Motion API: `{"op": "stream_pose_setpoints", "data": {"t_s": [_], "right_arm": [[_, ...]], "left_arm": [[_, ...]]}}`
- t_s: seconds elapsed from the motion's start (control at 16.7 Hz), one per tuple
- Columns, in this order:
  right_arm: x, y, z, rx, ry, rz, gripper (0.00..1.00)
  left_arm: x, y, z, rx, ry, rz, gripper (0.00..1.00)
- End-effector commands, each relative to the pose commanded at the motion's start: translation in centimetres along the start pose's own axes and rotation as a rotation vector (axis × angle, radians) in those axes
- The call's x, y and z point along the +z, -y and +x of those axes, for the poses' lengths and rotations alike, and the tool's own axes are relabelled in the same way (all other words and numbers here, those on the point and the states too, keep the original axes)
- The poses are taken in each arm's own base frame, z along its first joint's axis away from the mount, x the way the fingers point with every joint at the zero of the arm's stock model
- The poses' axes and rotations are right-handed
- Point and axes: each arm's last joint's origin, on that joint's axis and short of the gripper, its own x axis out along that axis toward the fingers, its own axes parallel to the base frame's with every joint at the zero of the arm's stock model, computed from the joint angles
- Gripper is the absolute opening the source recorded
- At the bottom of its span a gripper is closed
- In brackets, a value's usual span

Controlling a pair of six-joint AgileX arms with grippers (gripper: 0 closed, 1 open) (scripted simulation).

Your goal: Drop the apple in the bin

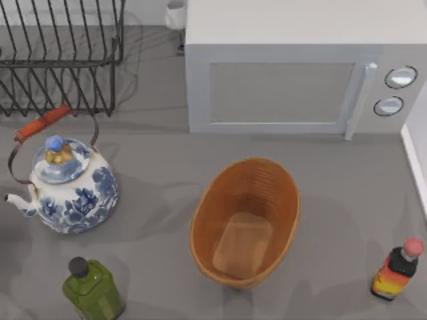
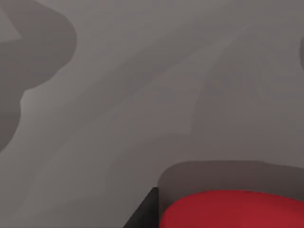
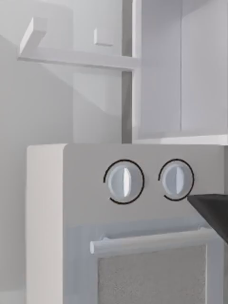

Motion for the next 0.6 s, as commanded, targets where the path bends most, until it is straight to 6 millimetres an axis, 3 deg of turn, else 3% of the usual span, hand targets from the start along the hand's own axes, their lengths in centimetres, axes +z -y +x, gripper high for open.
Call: {"op": "stream_pose_setpoints", "data": {"t_s": [0.3,0.6], "right_arm": [[0.0,0.0,0.0,0.000,0.000,0.000,1.00],[0.0,0.0,0.0,0.000,0.000,0.000,1.00]], "left_arm": [[0.8,-0.3,-1.1,0.036,0.029,0.019,0.00],[2.9,-0.5,-4.4,0.033,0.043,0.036,0.00]]}}
